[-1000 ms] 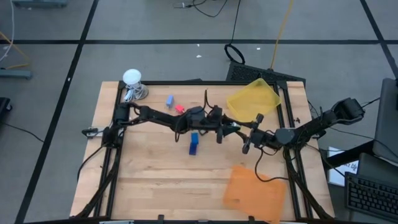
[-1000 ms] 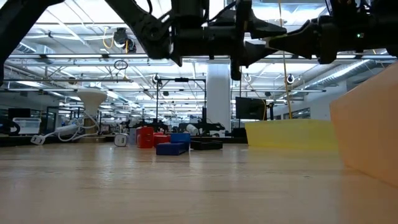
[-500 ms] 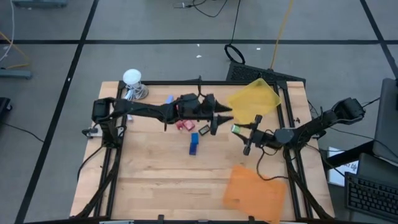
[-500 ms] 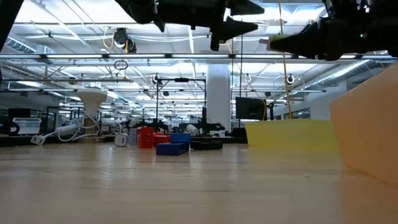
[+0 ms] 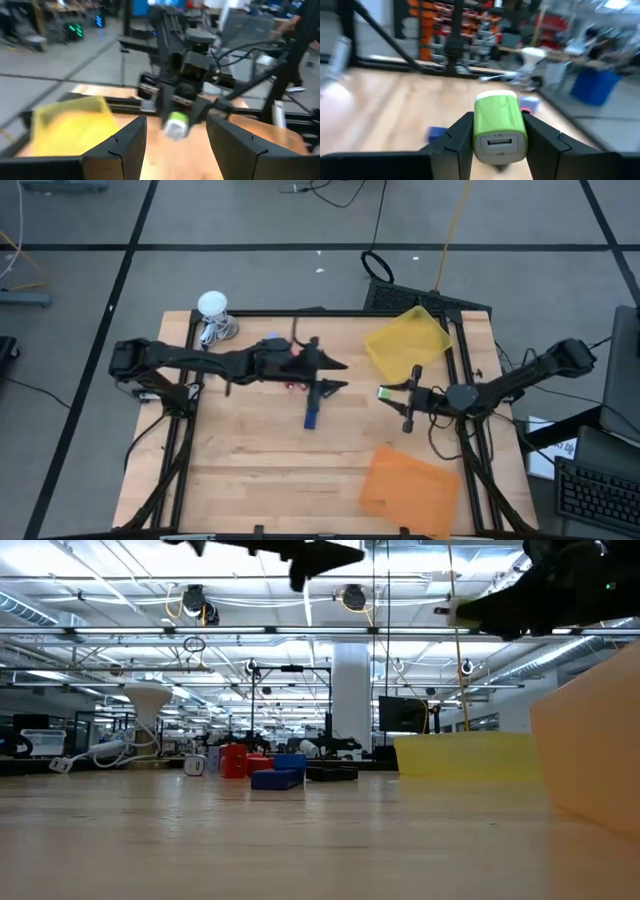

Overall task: Pick & Place Office items
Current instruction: Put the green charger adapter into the yellow bin

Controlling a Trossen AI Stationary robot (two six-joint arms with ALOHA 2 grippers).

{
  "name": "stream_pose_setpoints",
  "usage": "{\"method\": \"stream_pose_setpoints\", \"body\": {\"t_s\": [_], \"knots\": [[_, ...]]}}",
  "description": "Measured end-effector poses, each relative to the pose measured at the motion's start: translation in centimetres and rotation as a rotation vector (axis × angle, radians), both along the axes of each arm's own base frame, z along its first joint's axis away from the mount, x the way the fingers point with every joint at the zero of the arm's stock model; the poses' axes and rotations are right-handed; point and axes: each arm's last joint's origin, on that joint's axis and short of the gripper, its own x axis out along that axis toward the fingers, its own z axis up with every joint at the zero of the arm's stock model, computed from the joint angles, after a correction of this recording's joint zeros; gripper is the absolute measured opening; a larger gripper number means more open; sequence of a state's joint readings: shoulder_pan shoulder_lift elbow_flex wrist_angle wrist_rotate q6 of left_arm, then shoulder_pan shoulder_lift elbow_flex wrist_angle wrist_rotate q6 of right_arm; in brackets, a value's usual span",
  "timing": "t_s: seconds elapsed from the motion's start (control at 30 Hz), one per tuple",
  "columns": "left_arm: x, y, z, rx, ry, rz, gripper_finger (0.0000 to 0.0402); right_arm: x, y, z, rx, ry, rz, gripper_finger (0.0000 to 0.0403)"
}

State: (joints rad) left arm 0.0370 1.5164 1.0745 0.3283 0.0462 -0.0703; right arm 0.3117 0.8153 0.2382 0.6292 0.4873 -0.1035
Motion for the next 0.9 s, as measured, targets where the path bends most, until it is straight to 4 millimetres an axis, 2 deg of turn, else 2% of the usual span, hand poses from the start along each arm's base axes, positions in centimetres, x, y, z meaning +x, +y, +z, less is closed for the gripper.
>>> {"method": "stream_pose_setpoints", "body": {"t_s": [0.2, 0.33, 0.43, 0.57, 0.9], "knots": [[-4.2, -0.2, -2.7, -0.002, -0.044, 0.061, 0.0207, -1.7, -1.1, 0.0, 0.217, 0.062, 0.096, 0.0126], [-6.3, -0.2, -4.6, -0.003, -0.057, 0.060, 0.0207, -2.7, -1.4, -0.2, 0.351, 0.130, 0.269, 0.0126], [-7.0, -0.4, -5.9, -0.007, -0.087, 0.058, 0.0207, -3.1, -1.4, -0.1, 0.404, 0.149, 0.393, 0.0126], [-7.4, -0.3, -6.4, -0.005, -0.106, 0.071, 0.0207, -3.4, -1.2, 0.1, 0.431, 0.166, 0.512, 0.0126], [-7.4, -0.2, -6.9, -0.054, -0.067, 0.121, 0.0207, -3.3, -1.2, 0.0, 0.436, 0.173, 0.515, 0.0126]]}}
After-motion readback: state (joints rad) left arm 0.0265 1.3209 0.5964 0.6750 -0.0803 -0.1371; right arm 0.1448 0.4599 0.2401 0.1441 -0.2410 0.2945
